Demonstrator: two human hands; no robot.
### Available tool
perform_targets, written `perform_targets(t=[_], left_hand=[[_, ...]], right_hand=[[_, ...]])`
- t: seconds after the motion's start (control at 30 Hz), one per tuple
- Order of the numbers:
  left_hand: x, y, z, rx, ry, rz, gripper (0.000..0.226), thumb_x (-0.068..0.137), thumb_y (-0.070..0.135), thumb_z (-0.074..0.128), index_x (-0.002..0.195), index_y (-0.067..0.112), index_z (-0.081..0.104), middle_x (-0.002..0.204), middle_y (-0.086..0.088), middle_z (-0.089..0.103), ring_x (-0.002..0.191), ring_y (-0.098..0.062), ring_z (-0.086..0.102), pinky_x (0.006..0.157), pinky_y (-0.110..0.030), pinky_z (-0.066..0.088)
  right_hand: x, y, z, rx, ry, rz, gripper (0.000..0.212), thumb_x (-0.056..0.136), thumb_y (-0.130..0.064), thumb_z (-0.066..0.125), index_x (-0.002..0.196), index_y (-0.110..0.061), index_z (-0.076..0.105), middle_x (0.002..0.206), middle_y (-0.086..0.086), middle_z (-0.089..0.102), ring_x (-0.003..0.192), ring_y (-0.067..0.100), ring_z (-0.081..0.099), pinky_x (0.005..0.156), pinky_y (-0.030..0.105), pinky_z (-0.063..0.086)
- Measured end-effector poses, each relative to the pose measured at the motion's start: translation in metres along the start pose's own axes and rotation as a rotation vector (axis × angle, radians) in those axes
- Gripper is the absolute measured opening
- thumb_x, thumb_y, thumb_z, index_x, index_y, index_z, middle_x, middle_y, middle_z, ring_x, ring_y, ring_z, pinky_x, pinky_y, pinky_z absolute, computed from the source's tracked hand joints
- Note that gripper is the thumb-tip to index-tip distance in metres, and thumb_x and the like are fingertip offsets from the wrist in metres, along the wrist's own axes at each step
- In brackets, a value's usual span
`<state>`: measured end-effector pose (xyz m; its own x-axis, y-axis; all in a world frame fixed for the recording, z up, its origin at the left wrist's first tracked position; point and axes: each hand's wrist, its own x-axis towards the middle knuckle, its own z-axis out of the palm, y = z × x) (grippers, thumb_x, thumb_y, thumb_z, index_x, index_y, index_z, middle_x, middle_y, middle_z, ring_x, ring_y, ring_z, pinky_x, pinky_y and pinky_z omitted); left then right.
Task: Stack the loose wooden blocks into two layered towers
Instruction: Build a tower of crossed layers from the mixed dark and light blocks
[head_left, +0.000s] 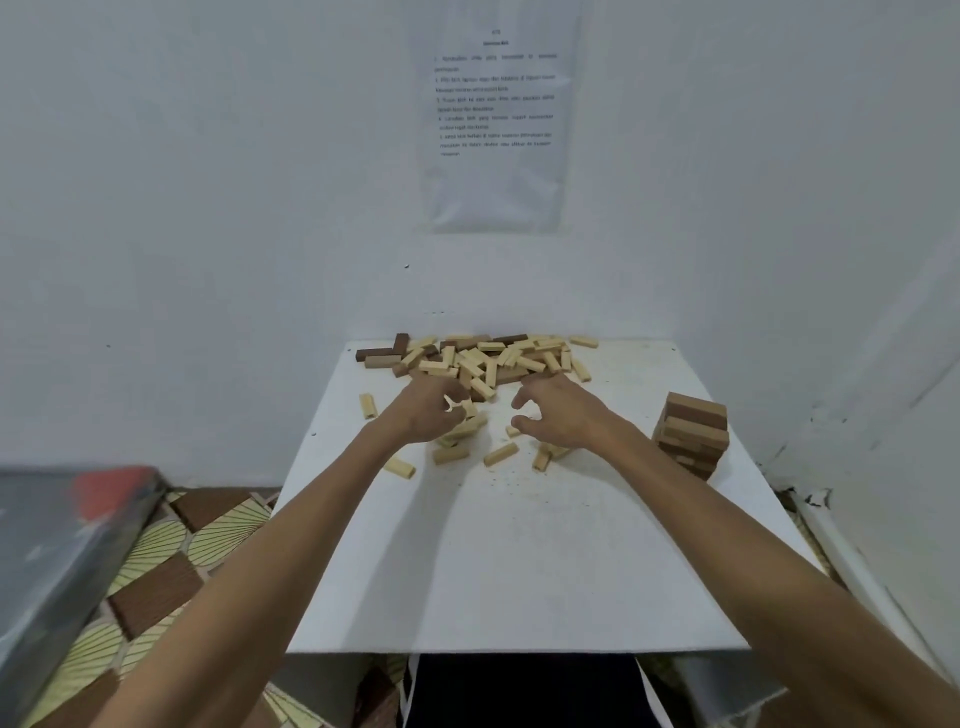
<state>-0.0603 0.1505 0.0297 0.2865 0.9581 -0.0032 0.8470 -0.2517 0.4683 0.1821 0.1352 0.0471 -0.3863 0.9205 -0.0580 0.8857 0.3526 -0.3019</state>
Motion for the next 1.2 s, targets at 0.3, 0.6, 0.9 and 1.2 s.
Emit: perform_targets(t=[0.3, 0.6, 0.9, 1.2], left_hand=[[0.058, -0.01, 0.03, -0.059, 0.12, -0.176, 0.037, 0.085, 0.025, 0.071, 0.119, 0.016, 0.058, 0.111, 0.0, 0.068, 0.104, -0.023, 0.063, 0.085, -0.044, 0.055], [0.077, -0.012, 0.066, 0.048, 0.292, -0.182, 0.062, 0.076, 0.057, 0.071, 0.115, 0.013, 0.051, 0.108, -0.004, 0.056, 0.1, -0.025, 0.052, 0.085, -0.042, 0.049], [0.088, -0.009, 0.075, 0.164, 0.331, -0.276, 0.059, 0.078, 0.055, 0.057, 0.116, 0.01, 0.057, 0.112, -0.008, 0.06, 0.099, -0.03, 0.055, 0.087, -0.039, 0.047], [0.085, 0.002, 0.059, 0.132, 0.271, -0.288, 0.055, 0.082, 0.042, 0.073, 0.118, 0.007, 0.051, 0.112, -0.013, 0.064, 0.109, -0.034, 0.056, 0.088, -0.042, 0.049]], right_hand=[[0.059, 0.021, 0.021, -0.024, -0.044, -0.01, 0.04, 0.103, -0.028, 0.056, 0.141, -0.015, 0.059, 0.144, 0.004, 0.057, 0.135, 0.026, 0.049, 0.104, 0.041, 0.046], [0.108, 0.03, 0.044, -0.127, 0.022, -0.033, 0.034, 0.099, -0.014, 0.055, 0.133, -0.014, 0.058, 0.134, 0.008, 0.059, 0.123, 0.029, 0.055, 0.092, 0.046, 0.053], [0.107, 0.034, 0.056, -0.187, 0.123, 0.004, 0.042, 0.096, -0.008, 0.061, 0.137, -0.012, 0.053, 0.135, 0.007, 0.059, 0.13, 0.03, 0.045, 0.081, 0.039, 0.048], [0.097, 0.035, 0.055, -0.119, 0.215, -0.08, 0.058, 0.095, -0.001, 0.059, 0.148, -0.017, 0.042, 0.12, 0.003, 0.069, 0.107, 0.025, 0.057, 0.064, 0.038, 0.047]])
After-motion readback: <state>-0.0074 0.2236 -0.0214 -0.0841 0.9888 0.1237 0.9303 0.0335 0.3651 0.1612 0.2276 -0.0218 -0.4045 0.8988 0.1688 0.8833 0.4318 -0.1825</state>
